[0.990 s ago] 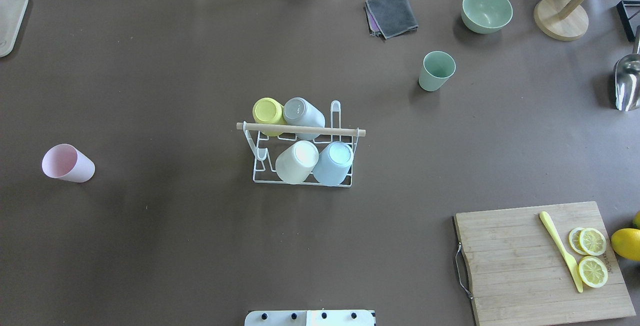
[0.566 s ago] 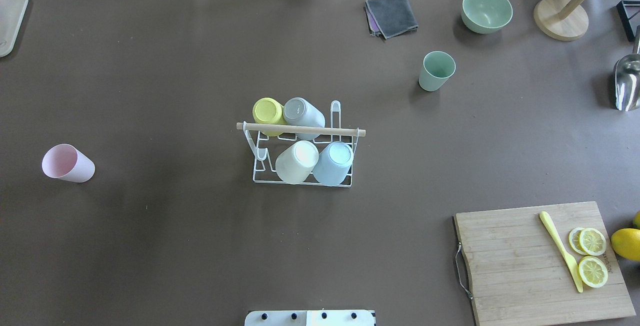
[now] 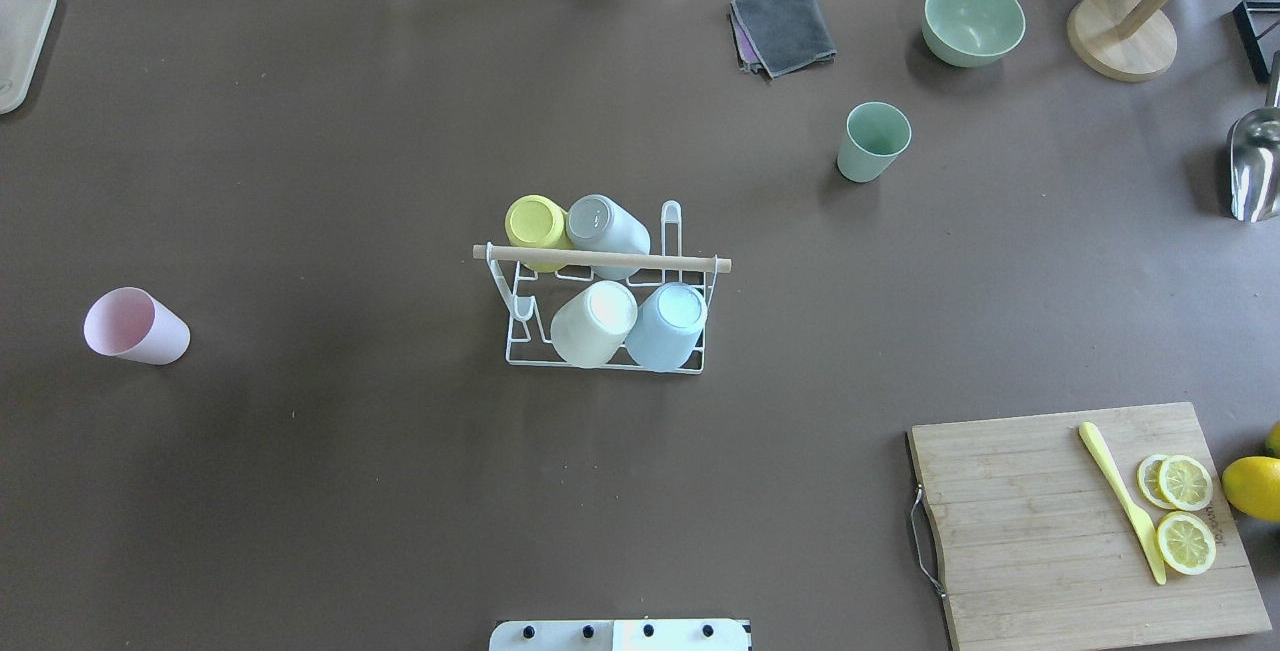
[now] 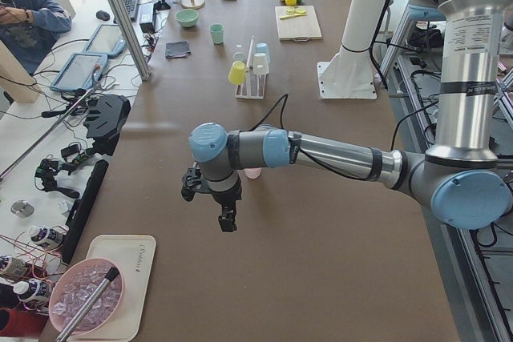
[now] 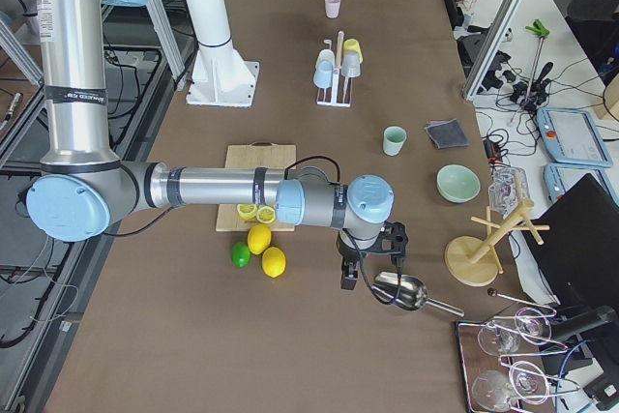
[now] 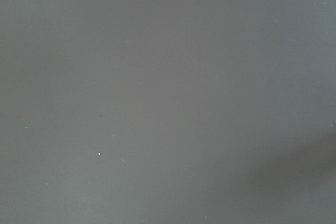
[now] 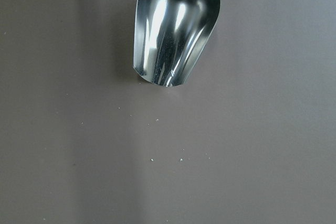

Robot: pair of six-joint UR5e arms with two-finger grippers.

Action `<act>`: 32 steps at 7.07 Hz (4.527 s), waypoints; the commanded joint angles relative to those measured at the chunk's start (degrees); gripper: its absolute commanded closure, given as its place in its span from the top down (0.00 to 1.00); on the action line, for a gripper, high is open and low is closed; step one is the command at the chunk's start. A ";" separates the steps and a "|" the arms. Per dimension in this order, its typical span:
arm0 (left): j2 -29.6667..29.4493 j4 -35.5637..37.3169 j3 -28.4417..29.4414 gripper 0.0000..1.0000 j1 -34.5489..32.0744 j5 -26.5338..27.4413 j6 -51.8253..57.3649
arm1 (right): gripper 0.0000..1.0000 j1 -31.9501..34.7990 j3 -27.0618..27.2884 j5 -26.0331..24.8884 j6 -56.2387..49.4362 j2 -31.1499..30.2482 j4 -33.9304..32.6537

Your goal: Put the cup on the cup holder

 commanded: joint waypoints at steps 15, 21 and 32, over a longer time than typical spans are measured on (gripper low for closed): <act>-31.17 18.74 29.96 0.98 31.96 0.57 4.57 | 1.00 -31.34 5.65 -10.31 24.66 23.66 -0.87; -31.27 24.98 31.64 0.98 35.30 3.56 11.00 | 1.00 -27.41 -30.80 -7.77 16.95 50.75 -0.12; -31.01 28.49 32.96 0.54 37.87 11.73 11.79 | 1.00 -34.53 -69.40 -5.75 0.54 70.18 1.85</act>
